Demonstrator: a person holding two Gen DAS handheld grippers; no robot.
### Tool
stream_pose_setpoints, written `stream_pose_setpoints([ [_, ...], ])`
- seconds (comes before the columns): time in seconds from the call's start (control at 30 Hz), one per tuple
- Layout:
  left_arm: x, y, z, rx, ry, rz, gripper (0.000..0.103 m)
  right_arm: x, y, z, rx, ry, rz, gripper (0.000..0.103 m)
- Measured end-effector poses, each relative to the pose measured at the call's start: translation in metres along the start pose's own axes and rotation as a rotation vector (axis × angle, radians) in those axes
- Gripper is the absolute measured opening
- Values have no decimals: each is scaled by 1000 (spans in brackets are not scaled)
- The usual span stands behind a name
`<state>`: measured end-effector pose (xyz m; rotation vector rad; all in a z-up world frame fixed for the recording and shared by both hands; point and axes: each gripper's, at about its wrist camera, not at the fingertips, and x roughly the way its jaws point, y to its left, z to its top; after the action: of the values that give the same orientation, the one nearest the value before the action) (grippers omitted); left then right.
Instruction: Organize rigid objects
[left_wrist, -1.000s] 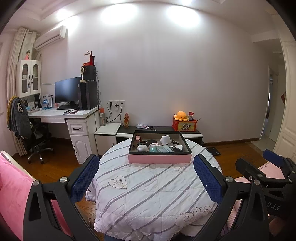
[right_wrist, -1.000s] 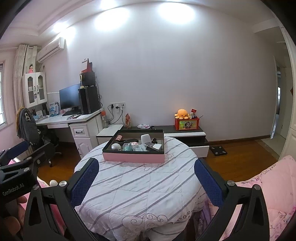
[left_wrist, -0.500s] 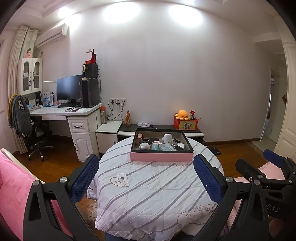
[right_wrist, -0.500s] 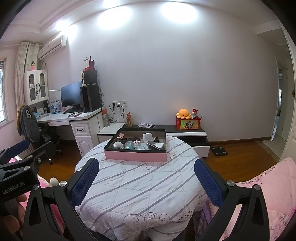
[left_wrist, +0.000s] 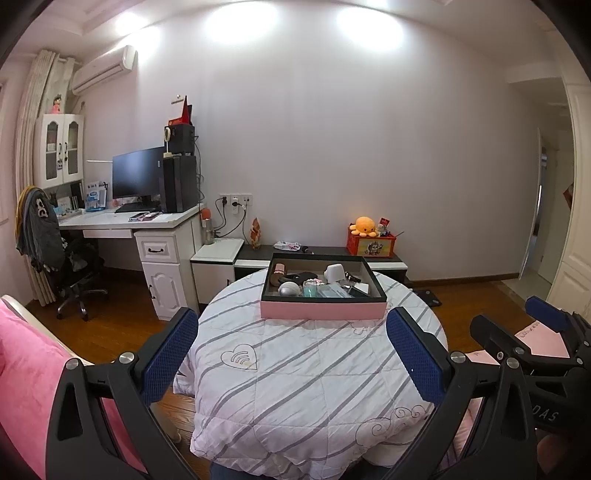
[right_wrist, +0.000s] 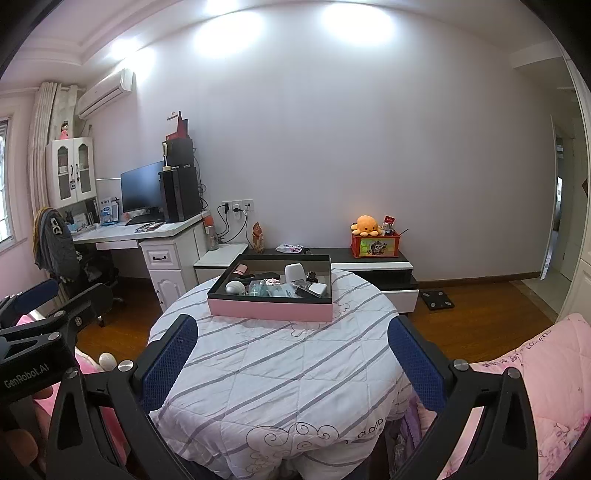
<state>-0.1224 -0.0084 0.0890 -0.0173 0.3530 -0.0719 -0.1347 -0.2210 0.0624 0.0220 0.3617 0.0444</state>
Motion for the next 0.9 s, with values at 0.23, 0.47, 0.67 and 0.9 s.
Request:
stream_pose_setpoints([
  [0.23,0,0,0,0,0,-1,103,1,1,0,-4,1,3,103],
  [0.47,4,3,-2,-21,24,-14,103,1,2,1,-2,4,2,103],
  [0.67,7,4,-4,-25,41,-4,103,3,1,0,1,11,0,103],
  [0.9,8,2,-2,-21,41,-30,103,5,-2,0,-1,14,0,103],
])
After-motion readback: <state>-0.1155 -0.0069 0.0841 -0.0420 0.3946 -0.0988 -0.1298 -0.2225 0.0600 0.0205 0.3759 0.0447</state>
